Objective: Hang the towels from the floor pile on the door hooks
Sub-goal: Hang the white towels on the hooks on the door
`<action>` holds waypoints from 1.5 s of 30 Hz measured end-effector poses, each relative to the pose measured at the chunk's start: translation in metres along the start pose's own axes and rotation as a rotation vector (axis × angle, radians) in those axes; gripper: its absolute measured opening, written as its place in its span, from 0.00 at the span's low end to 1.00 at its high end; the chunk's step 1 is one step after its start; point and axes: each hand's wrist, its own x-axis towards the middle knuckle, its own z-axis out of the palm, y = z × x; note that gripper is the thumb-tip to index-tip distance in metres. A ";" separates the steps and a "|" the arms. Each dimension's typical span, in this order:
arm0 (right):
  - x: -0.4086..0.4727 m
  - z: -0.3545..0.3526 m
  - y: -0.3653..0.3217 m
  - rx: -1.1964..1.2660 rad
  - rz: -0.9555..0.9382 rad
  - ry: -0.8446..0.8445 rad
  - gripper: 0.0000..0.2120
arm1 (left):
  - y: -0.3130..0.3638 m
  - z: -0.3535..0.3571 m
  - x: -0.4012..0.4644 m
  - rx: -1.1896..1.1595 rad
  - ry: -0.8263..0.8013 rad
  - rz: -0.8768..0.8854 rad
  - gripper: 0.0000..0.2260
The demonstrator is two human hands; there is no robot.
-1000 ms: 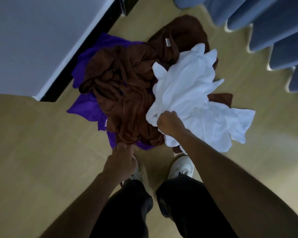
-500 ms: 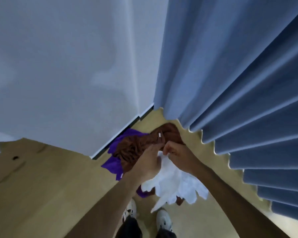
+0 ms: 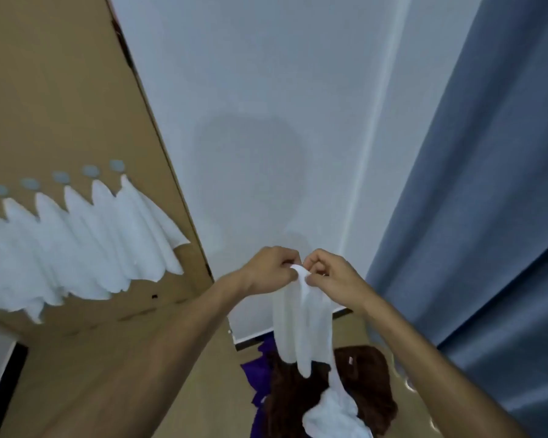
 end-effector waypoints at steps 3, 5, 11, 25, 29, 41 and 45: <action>0.014 0.010 -0.043 -0.059 -0.083 -0.098 0.06 | -0.006 -0.040 -0.029 -0.032 0.124 -0.070 0.06; 0.024 0.018 -0.072 -0.083 -0.158 -0.074 0.09 | -0.010 -0.066 -0.045 -0.002 0.183 -0.109 0.09; 0.055 0.074 -0.168 -0.053 -0.386 -0.133 0.09 | -0.037 -0.146 -0.109 -0.094 0.394 -0.154 0.15; 0.107 0.348 -0.354 -0.049 -0.674 -0.346 0.12 | -0.240 -0.296 -0.335 0.042 0.672 -0.296 0.12; 0.118 0.424 -0.404 -0.005 -0.690 -0.365 0.10 | -0.291 -0.342 -0.391 0.156 0.673 -0.348 0.11; 0.194 0.540 -0.515 -0.030 -0.784 -0.369 0.10 | -0.396 -0.459 -0.445 0.228 0.883 -0.376 0.10; 0.248 0.574 -0.542 0.114 -0.801 -0.408 0.05 | -0.440 -0.510 -0.441 0.241 0.928 -0.373 0.11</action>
